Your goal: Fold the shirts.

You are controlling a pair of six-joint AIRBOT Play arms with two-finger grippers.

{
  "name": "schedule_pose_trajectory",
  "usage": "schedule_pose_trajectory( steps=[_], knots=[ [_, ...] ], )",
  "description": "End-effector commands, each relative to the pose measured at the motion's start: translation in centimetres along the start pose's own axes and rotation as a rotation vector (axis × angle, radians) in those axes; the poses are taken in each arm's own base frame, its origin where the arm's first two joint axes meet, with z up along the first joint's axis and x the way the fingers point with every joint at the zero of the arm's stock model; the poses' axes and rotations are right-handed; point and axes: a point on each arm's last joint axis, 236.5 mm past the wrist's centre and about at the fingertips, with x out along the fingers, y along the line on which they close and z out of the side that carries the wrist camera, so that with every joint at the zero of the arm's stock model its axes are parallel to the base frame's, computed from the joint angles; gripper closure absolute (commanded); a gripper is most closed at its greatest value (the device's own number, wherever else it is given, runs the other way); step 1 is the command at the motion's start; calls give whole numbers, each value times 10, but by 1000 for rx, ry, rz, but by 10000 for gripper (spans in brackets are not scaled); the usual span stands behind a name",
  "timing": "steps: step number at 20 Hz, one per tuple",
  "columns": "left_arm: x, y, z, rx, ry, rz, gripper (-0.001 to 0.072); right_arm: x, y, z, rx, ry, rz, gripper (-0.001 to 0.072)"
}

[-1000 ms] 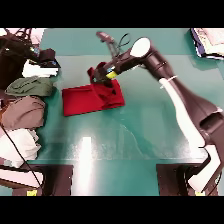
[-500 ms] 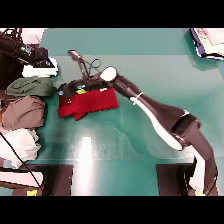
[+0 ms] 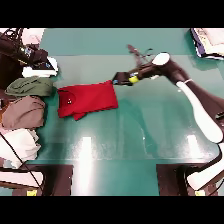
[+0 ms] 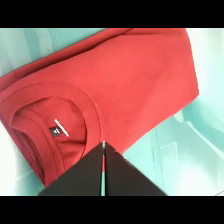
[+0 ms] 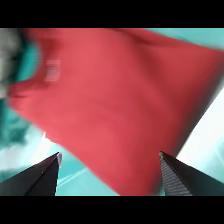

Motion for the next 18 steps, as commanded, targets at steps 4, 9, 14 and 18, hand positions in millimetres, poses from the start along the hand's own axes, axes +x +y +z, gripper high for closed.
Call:
schedule_pose_trajectory(
  steps=[4,9,14,18],
  knots=[
    [0,0,6,2,-25,0,684,20,-56,-32,253,70,71,13],
    [0,0,6,2,-25,0,684,86,-21,-35,252,97,194,14],
    [0,-1,4,3,-16,-1,684,139,25,-31,120,121,226,145],
    [0,-1,0,3,1,-4,684,151,41,-16,53,71,221,697]
  ],
)
